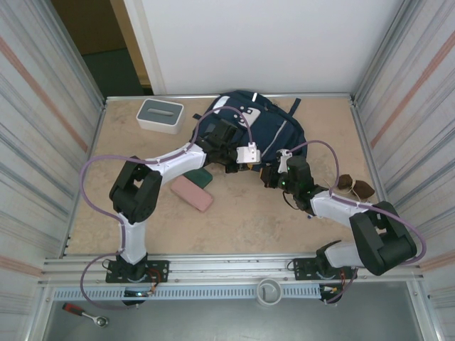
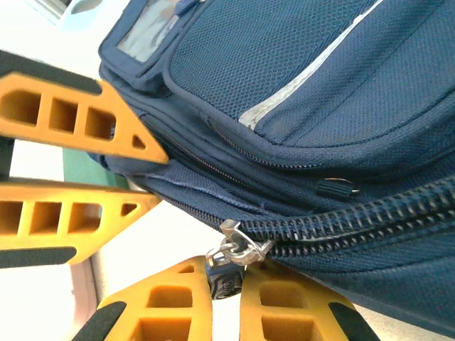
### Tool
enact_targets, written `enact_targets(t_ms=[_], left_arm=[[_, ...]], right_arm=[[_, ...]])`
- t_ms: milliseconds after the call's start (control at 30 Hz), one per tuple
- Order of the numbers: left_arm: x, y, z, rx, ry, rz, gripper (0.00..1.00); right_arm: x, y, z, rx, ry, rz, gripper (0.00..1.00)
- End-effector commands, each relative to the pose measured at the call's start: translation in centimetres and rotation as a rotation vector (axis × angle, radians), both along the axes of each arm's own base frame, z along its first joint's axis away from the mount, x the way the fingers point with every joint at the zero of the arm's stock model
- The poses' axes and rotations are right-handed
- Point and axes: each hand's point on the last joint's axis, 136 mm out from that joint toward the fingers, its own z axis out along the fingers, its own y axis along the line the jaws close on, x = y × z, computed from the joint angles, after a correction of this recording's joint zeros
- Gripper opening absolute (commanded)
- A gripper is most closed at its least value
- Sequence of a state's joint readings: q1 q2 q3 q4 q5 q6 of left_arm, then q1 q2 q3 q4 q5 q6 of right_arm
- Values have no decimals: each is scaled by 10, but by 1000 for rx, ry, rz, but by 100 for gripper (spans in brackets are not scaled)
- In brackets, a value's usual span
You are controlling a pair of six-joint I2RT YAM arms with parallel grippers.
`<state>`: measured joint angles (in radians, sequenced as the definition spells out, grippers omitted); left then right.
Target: Pack books, pencil case, and school supplies into a backpack
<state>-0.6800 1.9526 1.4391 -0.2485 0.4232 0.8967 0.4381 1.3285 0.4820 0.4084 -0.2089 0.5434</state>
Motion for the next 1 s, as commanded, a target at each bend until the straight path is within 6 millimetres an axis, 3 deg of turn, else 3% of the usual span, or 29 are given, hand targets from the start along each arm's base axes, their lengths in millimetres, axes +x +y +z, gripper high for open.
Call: enact_targets(t_ms=[0,33,300,400,833,967], left_arm=[[6,9,5,1,-7,34,6],[9,12,8,-5,-11,52,0],[22,38,21,-29,-53,128,0],[24,46,20,-30,-63,140,0],[14,41,34,-108,11,108,0],[14,43,34,-104,18,109,0]], right_arm=[[15,-5,36,20,-80,-64,0],[15,-11,33,-6,-65,-91,0],[9,-73,10,-159,40,-300,0],[8,-85,6,-171,55,-323,0],[-5,-50,28,-232,-95,-52,0],[-3,-58,21,-237,-66,-73,0]])
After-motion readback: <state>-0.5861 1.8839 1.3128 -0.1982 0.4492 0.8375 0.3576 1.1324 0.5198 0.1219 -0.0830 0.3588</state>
